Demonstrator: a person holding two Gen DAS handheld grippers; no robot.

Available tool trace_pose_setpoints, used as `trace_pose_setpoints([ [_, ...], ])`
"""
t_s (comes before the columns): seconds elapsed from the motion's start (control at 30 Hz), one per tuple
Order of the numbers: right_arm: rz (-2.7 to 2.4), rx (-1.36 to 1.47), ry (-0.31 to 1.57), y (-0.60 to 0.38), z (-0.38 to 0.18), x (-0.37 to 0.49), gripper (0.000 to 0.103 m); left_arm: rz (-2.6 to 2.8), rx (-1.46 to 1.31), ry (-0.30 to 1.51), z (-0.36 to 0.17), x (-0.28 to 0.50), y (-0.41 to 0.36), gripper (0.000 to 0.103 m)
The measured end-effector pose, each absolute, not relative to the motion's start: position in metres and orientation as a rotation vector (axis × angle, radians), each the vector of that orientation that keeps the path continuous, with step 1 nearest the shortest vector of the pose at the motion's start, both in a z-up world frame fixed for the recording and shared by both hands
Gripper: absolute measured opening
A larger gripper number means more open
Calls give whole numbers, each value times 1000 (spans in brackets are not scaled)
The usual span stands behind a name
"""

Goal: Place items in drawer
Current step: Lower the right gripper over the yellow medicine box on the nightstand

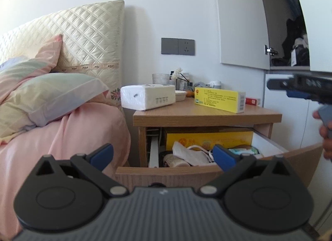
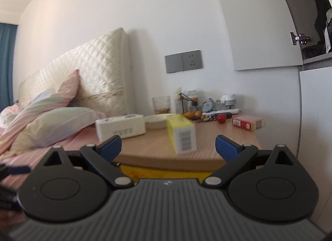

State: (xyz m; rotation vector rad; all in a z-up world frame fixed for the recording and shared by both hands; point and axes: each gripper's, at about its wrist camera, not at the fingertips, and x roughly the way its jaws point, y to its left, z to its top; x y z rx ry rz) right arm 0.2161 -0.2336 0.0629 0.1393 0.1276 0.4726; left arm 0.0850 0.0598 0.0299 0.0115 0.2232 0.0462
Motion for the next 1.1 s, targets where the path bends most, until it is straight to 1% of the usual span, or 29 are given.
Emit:
trace_pose_setpoints([
  [0.2,427,44,79,-229,97,255,99,77,8,183,39,78,68,103],
  [0.3,393,32,85,-228,116,273,99,67,5,165,43,74,68,103],
  [0.43,416,-65,108,-212,138,297,99,57,4,169,43,72,66,103],
  [0.5,429,-67,172,-201,144,312,99,50,5,177,43,72,65,103],
  [0.57,435,-44,281,-191,146,331,99,41,10,169,44,70,63,103],
  [0.73,468,-55,484,-159,142,367,99,26,2,169,44,70,62,103],
  [0.93,494,-148,567,-133,132,394,98,60,-20,147,45,67,64,103],
  [1.1,466,-187,591,-130,116,415,98,57,-11,147,45,66,63,103],
])
